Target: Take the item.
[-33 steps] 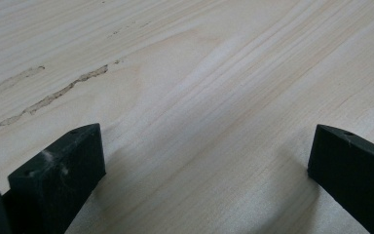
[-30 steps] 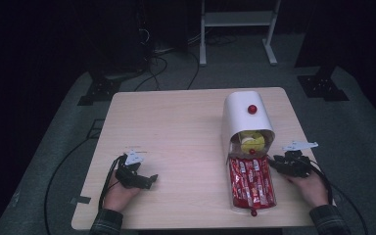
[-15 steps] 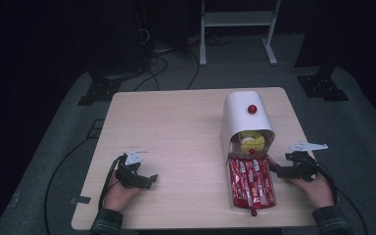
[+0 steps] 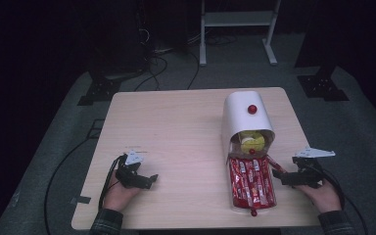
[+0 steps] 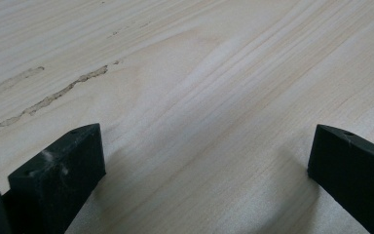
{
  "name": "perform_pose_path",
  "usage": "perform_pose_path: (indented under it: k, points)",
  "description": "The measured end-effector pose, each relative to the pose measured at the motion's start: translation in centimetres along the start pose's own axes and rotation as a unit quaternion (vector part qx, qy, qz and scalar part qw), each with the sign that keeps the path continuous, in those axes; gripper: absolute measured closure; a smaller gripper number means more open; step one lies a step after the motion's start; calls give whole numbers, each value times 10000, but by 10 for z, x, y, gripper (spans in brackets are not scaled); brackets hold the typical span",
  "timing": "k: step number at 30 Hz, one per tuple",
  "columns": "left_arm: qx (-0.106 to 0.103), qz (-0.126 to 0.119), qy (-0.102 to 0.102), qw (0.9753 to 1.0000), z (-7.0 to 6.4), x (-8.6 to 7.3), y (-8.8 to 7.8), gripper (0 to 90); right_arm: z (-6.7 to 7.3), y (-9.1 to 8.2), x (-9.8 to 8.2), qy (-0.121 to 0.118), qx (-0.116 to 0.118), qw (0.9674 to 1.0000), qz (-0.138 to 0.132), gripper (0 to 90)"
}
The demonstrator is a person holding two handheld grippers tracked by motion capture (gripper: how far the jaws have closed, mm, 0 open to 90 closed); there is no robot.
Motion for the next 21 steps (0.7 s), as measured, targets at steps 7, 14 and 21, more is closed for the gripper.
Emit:
perform_pose_path:
  k: [7,14,21]
  points:
    - [1,1,0,10000,0,0,0,0,-2,-8,-12,-25,-37,10000,22,11]
    - [0,0,-1,10000,0,0,0,0,-6,-13,-27,-99,-201,9996,146,11]
    - [0,1,-1,10000,0,0,0,0,-14,-13,-40,-102,-366,9988,317,11]
Point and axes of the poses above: each handheld gripper's, and its own axes: y roughly forward along the jaws, x roughly out of its top, z roughly to its left, the point moved 9 cm from there along y, roughly forward along the jaws, and after that the axes turned 12 degrees about y, right-handed, at the moved point
